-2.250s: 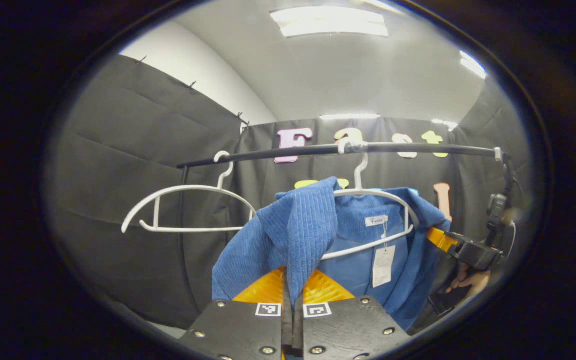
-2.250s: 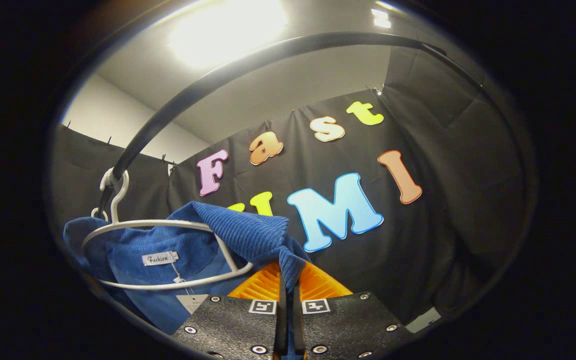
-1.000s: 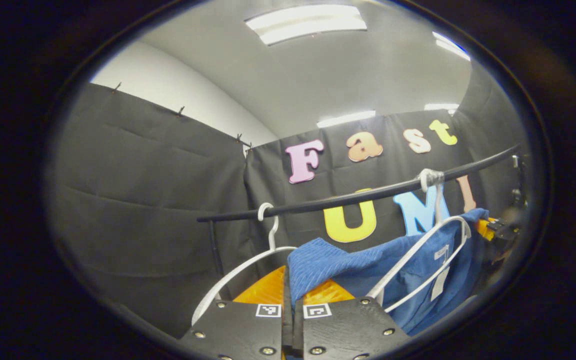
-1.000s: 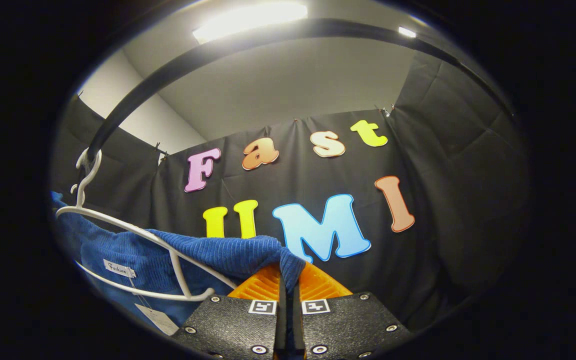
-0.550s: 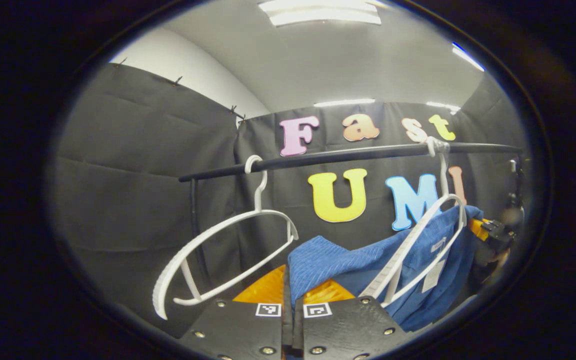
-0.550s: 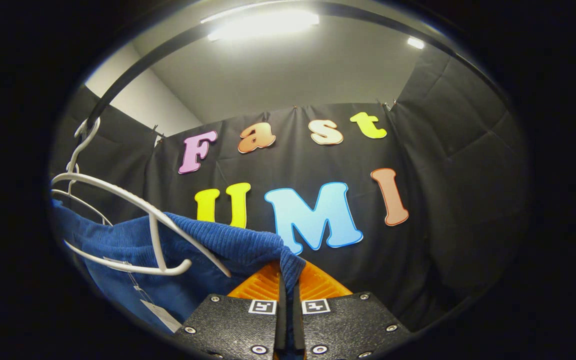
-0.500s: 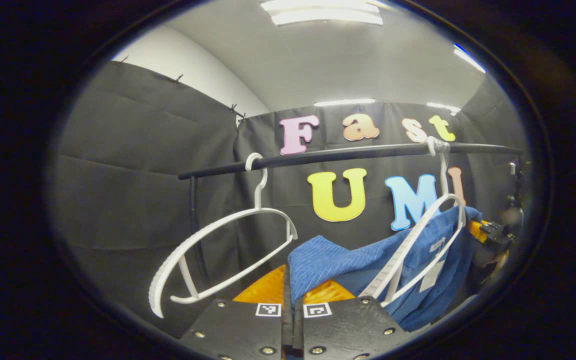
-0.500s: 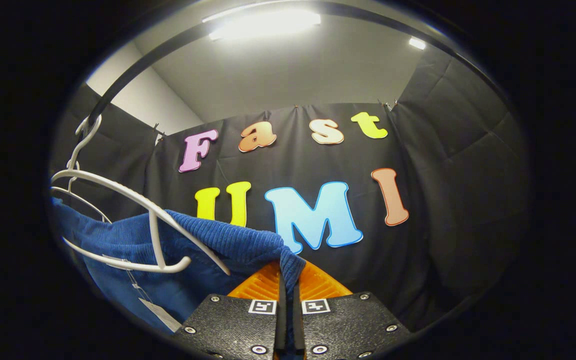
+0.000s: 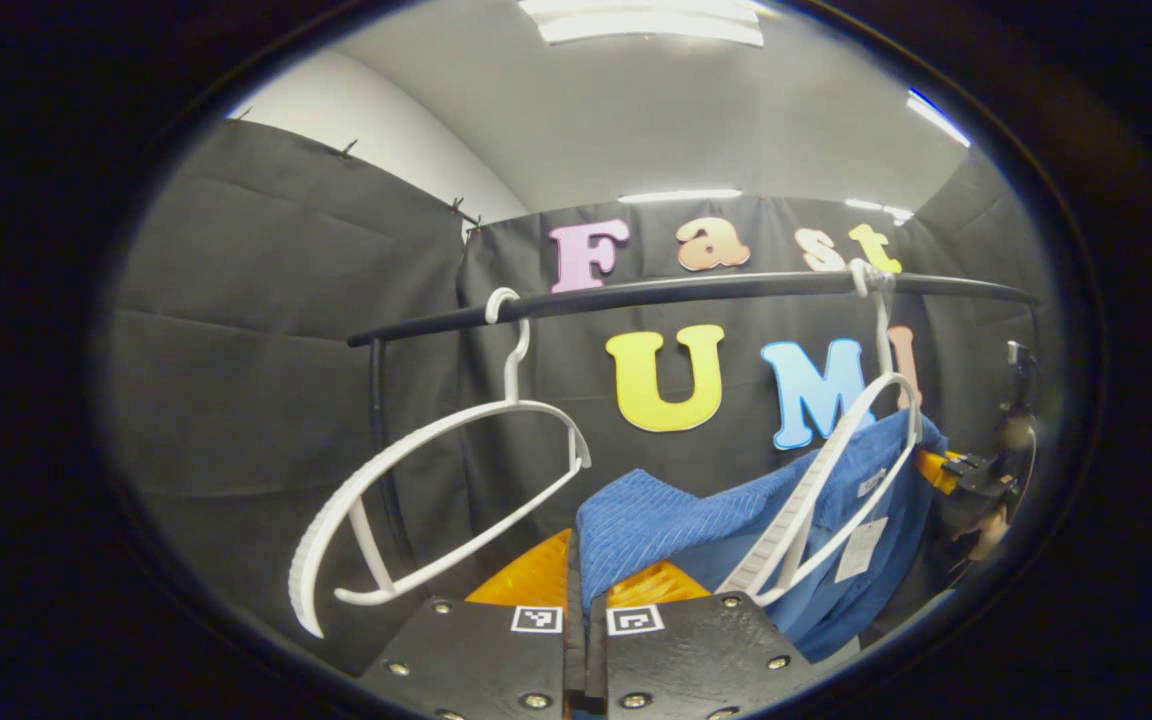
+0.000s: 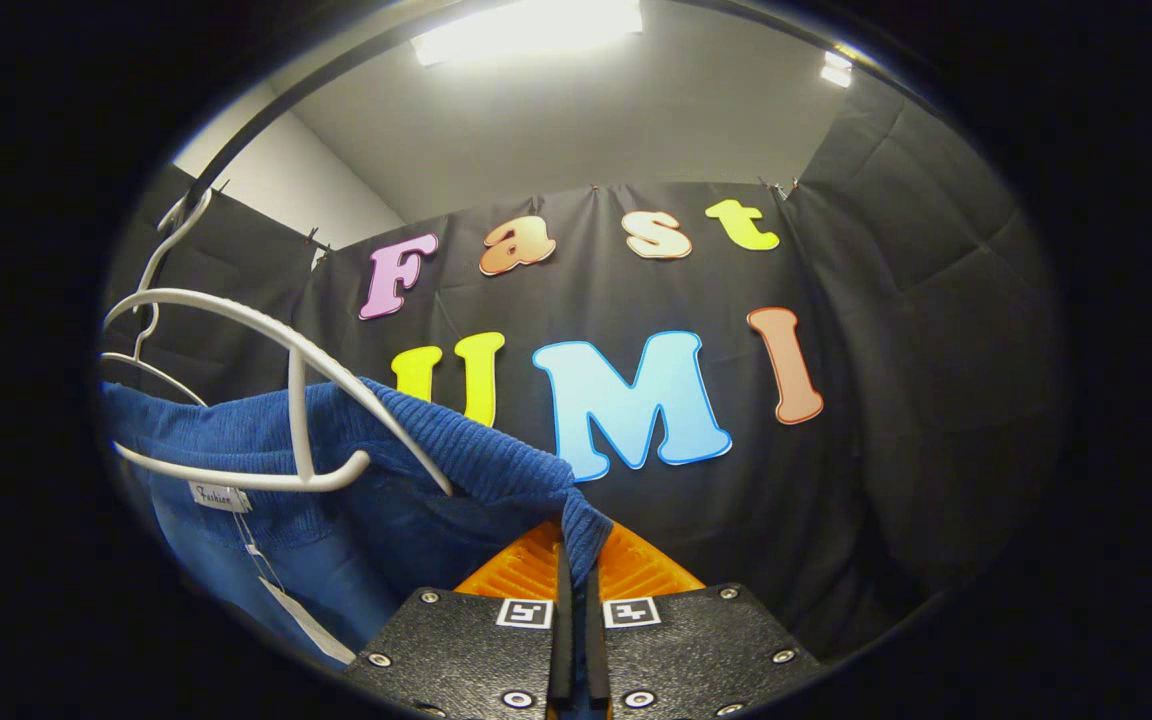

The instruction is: Grasp the clothes on the hanger with both hands and then place them into the laundry hamper below.

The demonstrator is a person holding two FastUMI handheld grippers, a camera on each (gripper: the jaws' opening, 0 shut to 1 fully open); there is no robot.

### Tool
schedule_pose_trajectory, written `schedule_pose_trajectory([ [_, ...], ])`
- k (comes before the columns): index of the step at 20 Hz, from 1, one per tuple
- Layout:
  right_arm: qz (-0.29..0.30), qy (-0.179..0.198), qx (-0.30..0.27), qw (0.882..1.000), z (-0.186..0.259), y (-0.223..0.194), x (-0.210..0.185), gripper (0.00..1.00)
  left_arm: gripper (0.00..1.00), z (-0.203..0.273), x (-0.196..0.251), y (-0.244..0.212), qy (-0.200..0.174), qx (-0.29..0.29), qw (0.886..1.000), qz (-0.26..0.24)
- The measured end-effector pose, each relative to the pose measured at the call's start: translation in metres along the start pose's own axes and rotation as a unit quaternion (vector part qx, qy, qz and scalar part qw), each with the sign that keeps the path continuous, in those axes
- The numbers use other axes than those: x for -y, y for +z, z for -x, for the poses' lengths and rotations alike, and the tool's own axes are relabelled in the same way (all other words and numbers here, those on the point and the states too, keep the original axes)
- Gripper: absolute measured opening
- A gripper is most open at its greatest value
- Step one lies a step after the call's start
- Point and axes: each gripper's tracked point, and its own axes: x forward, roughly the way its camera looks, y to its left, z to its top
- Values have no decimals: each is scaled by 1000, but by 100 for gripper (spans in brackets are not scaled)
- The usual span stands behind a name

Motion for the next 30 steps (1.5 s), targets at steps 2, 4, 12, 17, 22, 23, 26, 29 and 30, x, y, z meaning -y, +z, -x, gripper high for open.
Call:
schedule_pose_trajectory([
  [2,-17,2,-6,1000,-6,-2,-3,4,1,1,0,3,-1,0,1000,7],
  [4,-33,1,-4,999,-16,3,-2,4,7,0,-1,6,-2,0,1000,14],
  [12,-70,9,-48,996,-20,-29,-7,4,1,-7,-3,-15,9,-25,999,26],
  [17,-59,26,-80,995,-4,-58,-9,5,1,5,-11,-45,20,-45,998,46],
  [22,-49,37,-97,993,27,-68,-11,5,1,29,-19,-66,29,-59,996,60],
  [23,-49,37,-99,993,34,-66,-12,5,1,36,-20,-68,30,-58,996,62],
  [26,-52,35,-100,993,59,-57,-14,4,1,59,-20,-66,24,-50,996,67],
  [29,-49,38,-95,994,91,-39,-19,4,1,80,-19,-58,12,-39,997,59],
  [30,-42,40,-91,994,101,-32,-21,4,1,87,-16,-53,6,-35,998,59],
])
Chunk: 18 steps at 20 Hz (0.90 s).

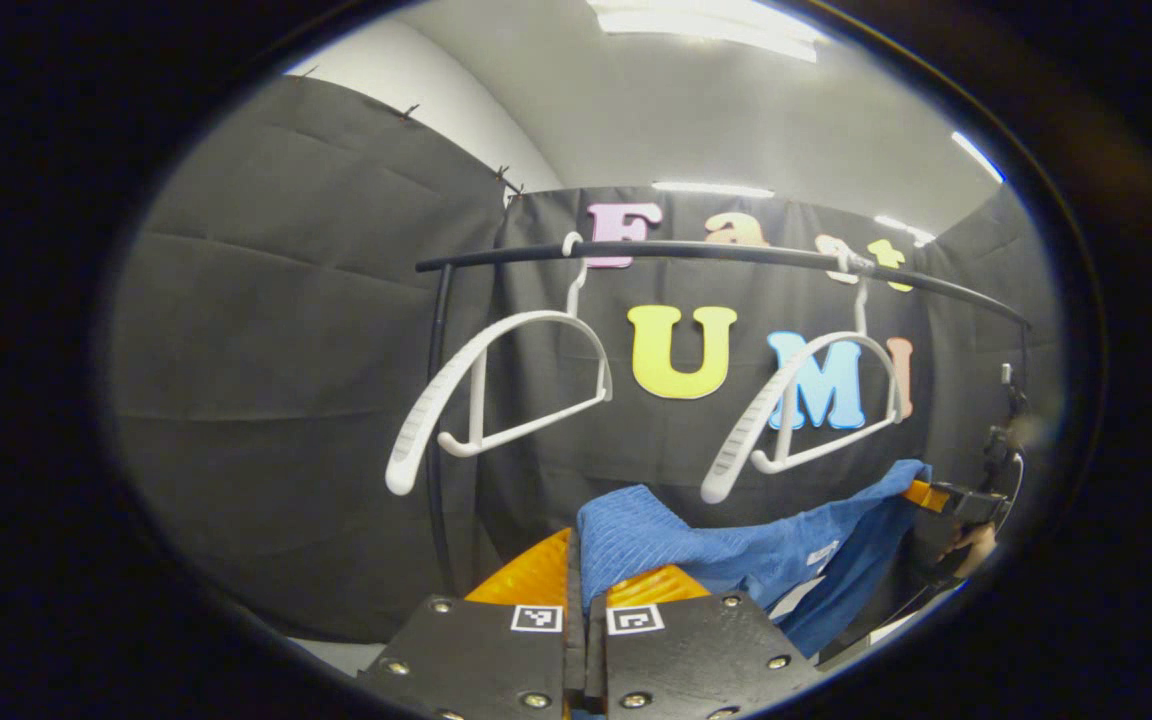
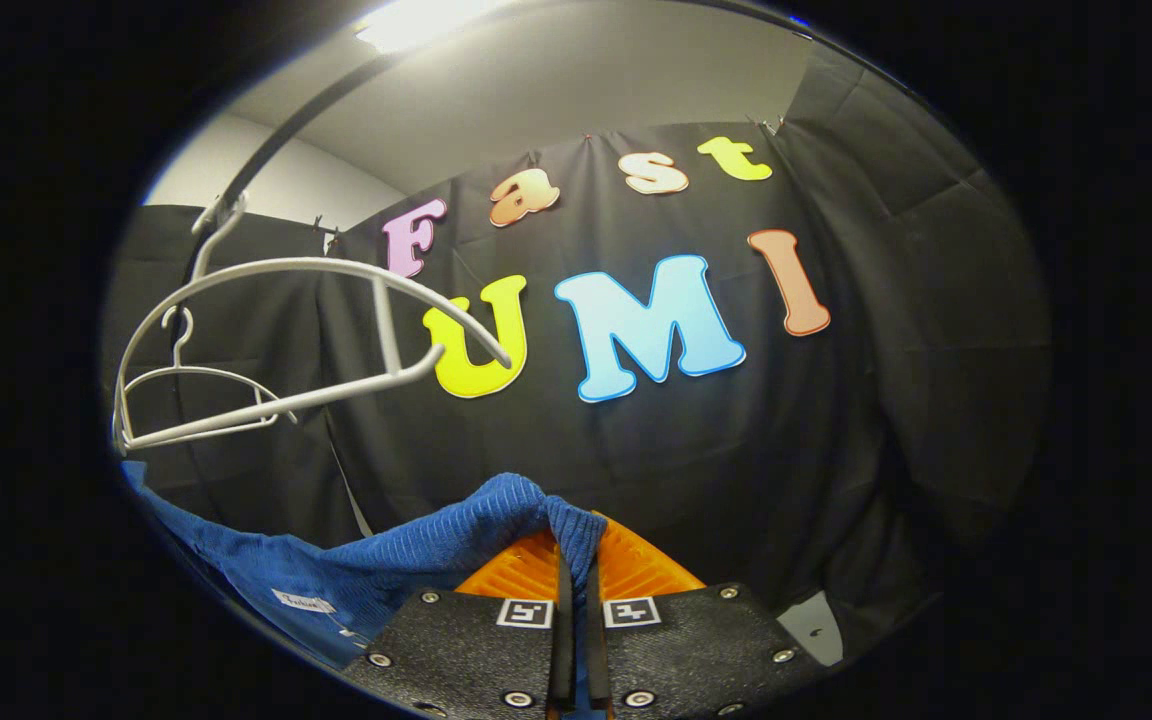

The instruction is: Grasp the clothes on the hanger with both hands and then place them into the laundry hamper below.

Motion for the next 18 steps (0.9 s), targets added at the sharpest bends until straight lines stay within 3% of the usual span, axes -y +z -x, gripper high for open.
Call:
schedule_pose_trajectory([
  [3,8,8,16,1000,34,18,-16,4,7,24,8,13,-25,15,1000,2],
  [4,9,12,20,1000,46,22,-23,4,0,33,11,18,-34,21,999,2],
  [5,11,14,22,1000,57,27,-29,4,0,40,15,23,-43,26,999,2],
  [6,12,16,25,999,68,31,-35,4,7,47,18,28,-53,31,998,2],
  [7,13,19,26,999,79,34,-41,4,1,56,22,32,-63,36,997,5],
  [18,8,52,22,998,180,30,-108,4,1,121,83,38,-157,59,985,36],
])
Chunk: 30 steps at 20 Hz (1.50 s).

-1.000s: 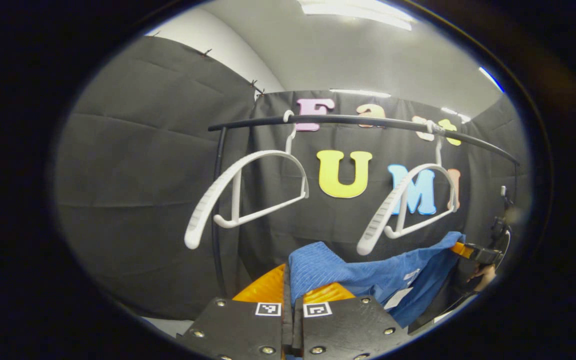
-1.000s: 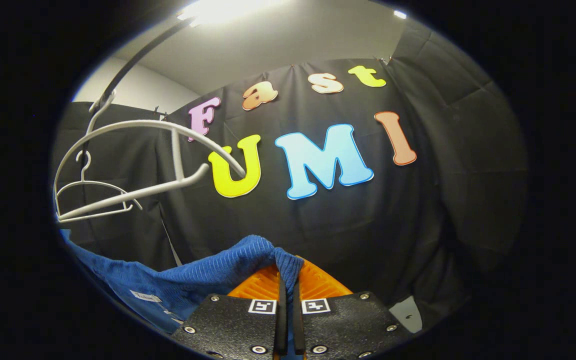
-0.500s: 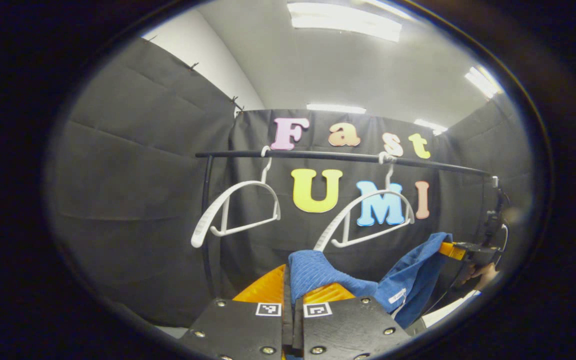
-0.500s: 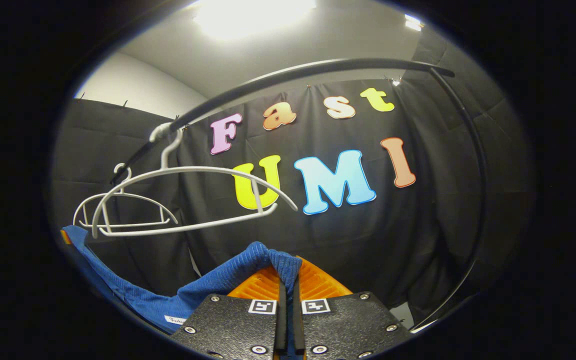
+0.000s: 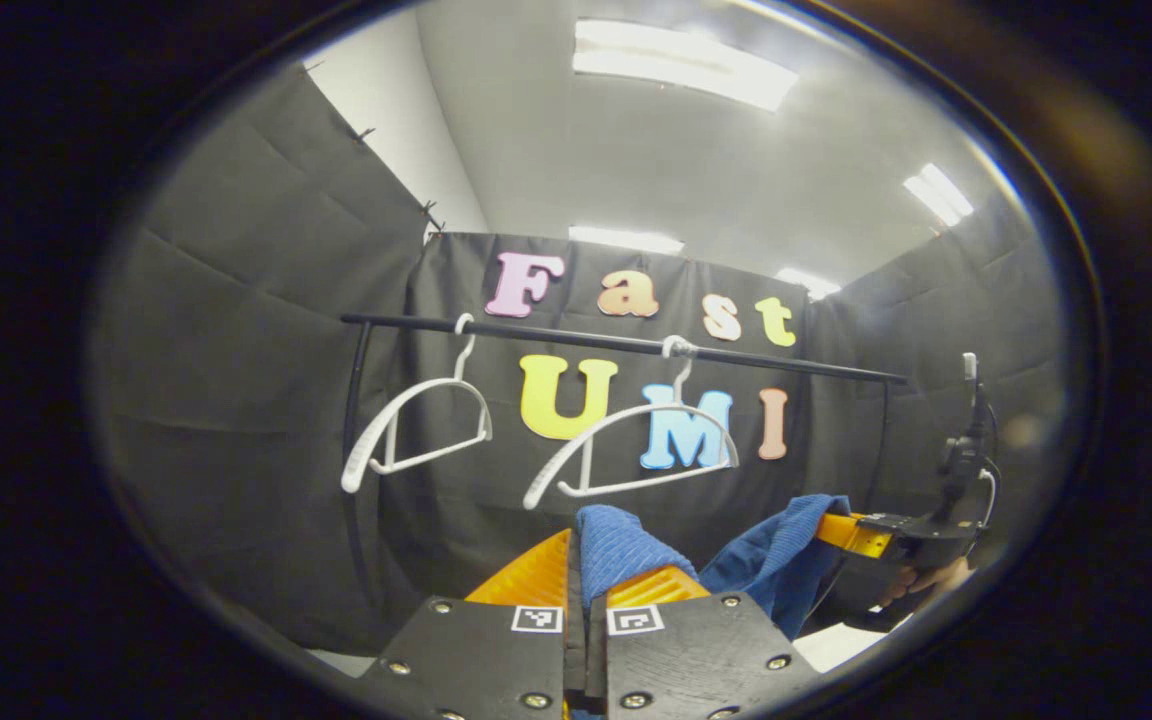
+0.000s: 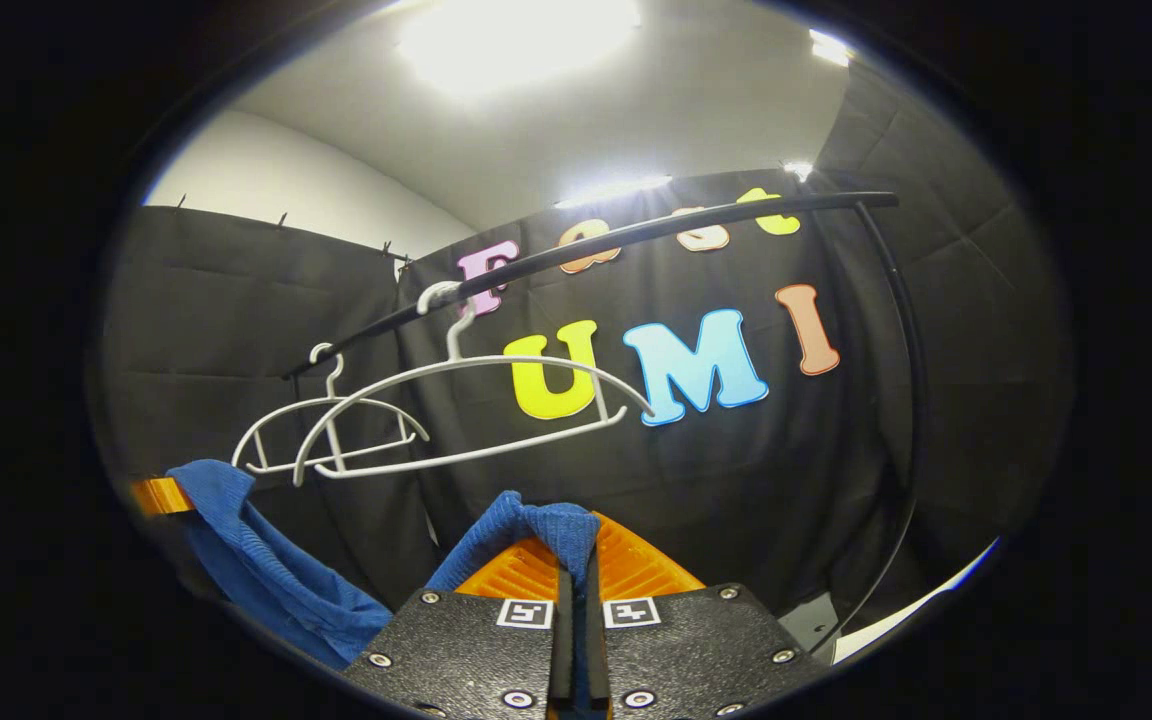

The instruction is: Grasp the clothes on the hanger with both hands and then place them into the laundry hamper below.

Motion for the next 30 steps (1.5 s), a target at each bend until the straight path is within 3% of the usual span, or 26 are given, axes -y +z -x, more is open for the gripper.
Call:
schedule_pose_trajectory([
  [1,1,5,-2,1000,7,-3,-8,4,1,3,8,-3,-8,-1,1000,6],
  [2,0,10,-5,1000,13,-6,-15,5,7,6,16,-7,-14,-3,1000,11],
  [4,-1,20,-12,1000,24,-16,-27,4,7,12,25,-18,-25,-8,1000,17],
  [5,-1,24,-16,1000,30,-23,-31,4,1,15,29,-25,-28,-11,999,21],
  [7,-9,31,-29,999,39,-41,-37,4,1,20,36,-43,-34,-19,999,28],
  [8,-13,35,-40,999,40,-54,-37,3,7,21,37,-55,-38,-25,998,31],
  [9,-12,38,-50,998,43,-66,-37,4,7,22,39,-68,-43,-33,998,36],
  [10,-11,39,-62,997,46,-78,-37,4,1,22,38,-84,-44,-44,997,40],
  [16,-3,30,-136,990,64,-151,-31,4,4,31,26,-173,-27,-121,990,63],
  [18,4,23,-157,987,67,-172,-25,4,1,31,24,-197,-24,-141,988,62],
  [30,35,5,-242,970,86,-260,-10,4,1,57,5,-317,2,-259,965,43],
])
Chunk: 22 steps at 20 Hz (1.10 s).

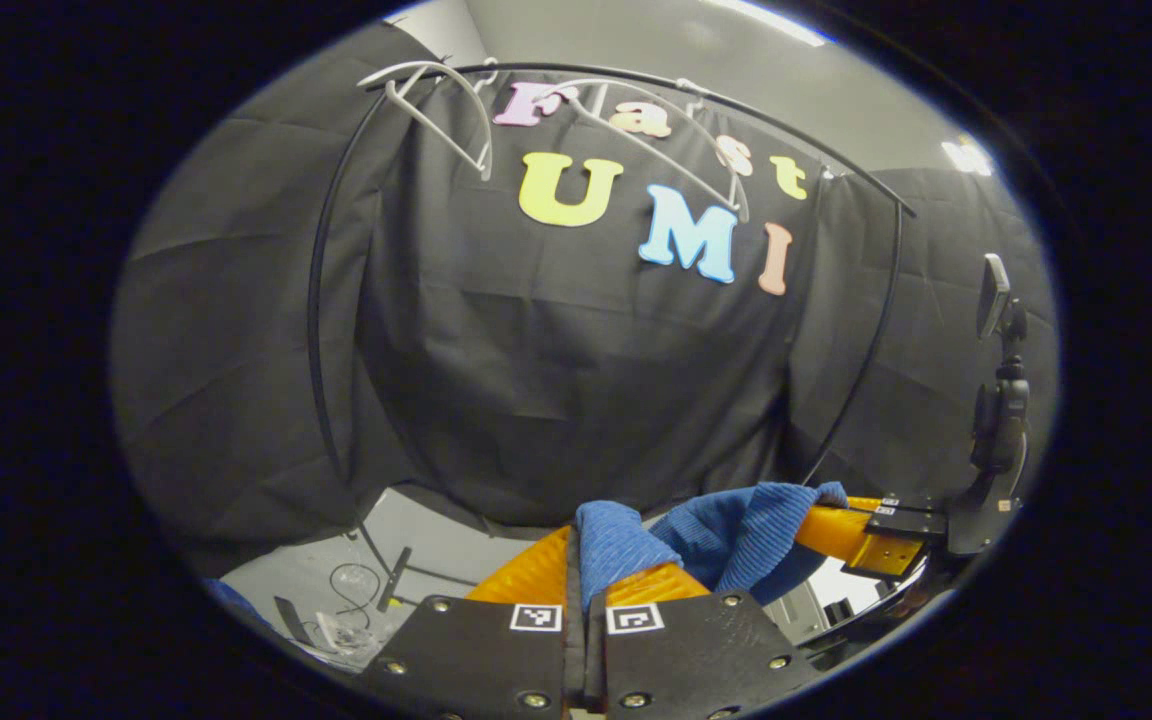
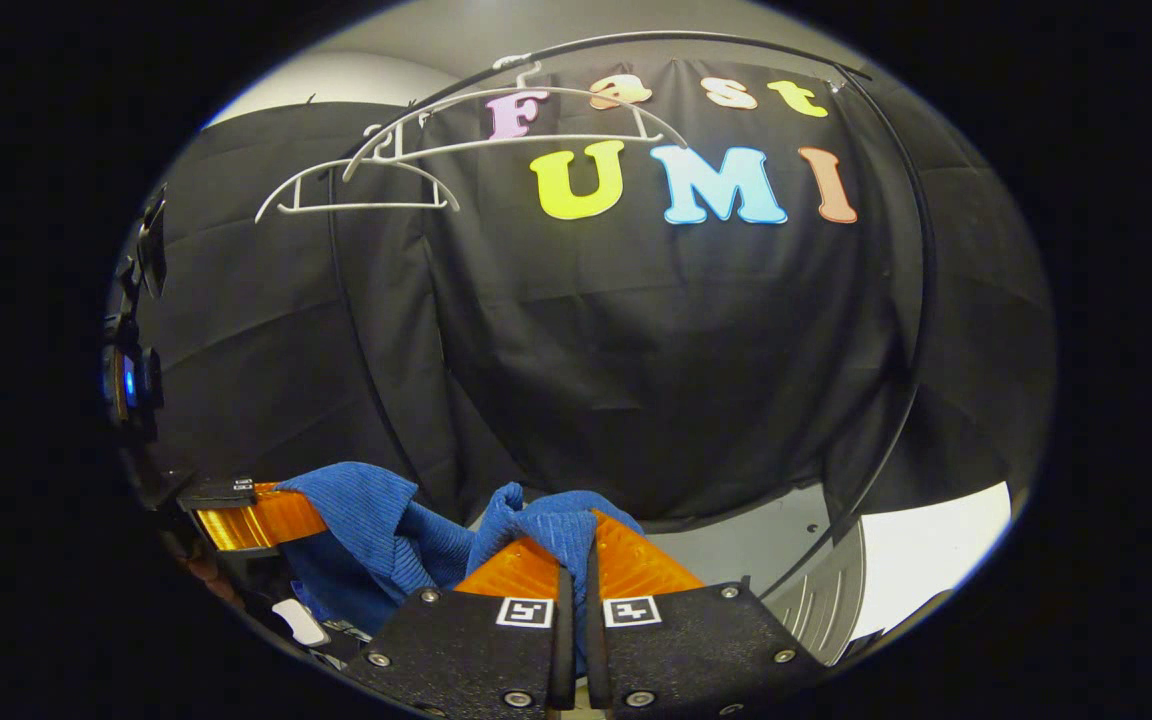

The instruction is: Grasp the clothes on the hanger with both hands and then place them into the laundry hamper below.

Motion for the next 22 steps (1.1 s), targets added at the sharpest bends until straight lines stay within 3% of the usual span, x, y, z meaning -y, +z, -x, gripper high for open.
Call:
schedule_pose_trajectory([
  [8,16,-20,-76,997,-5,-73,5,4,0,-16,-30,-92,36,-102,994,-17],
  [16,47,-20,-159,986,-7,-137,4,7,2,-12,-58,-168,86,-196,977,-16],
  [18,54,-17,-177,983,-6,-150,4,11,7,-13,-59,-181,98,-216,971,-15],
  [20,56,-12,-197,979,-5,-164,2,19,4,-11,-60,-192,106,-233,966,-13],
  [21,55,-9,-196,979,-4,-163,0,32,4,-10,-60,-195,104,-237,966,-10],
  [22,55,-5,-190,980,-3,-161,-2,39,19,-9,-63,-197,102,-234,967,-8],
])
